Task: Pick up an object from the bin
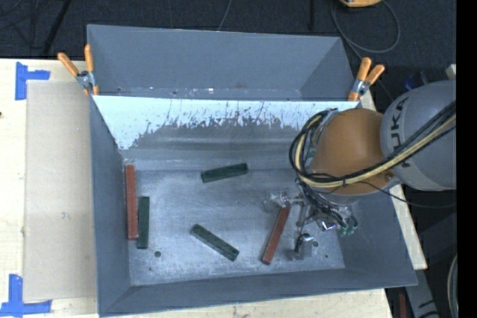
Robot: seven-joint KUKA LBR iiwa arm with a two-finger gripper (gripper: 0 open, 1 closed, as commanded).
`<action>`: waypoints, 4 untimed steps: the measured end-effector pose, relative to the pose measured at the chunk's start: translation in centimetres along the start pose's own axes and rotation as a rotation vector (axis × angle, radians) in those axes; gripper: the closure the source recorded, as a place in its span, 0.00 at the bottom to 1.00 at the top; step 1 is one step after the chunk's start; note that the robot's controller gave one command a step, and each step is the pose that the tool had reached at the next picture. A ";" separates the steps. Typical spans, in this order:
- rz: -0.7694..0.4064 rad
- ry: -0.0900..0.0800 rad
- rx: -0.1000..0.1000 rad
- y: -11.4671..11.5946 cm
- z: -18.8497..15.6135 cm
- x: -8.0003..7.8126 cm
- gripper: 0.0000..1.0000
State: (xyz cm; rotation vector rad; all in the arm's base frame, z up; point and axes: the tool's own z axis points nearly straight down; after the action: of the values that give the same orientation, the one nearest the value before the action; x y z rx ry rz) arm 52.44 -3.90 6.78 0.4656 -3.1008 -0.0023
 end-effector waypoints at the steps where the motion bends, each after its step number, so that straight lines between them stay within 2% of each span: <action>1: 0.000 -0.004 0.001 0.0 -0.2 -0.1 1.00; 2: 0.000 -0.004 0.001 0.0 -0.1 -0.1 0.00; 3: -0.001 -0.004 0.001 0.0 -0.1 -0.1 1.00; 4: -0.001 -0.004 0.002 0.0 -0.1 -0.1 0.00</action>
Offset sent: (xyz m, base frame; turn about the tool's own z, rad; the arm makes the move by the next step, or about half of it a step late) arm 0.0000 0.0000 0.0000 0.0000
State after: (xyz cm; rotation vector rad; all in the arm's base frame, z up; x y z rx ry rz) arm 52.57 -3.90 6.92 0.4674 -3.1048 -0.0009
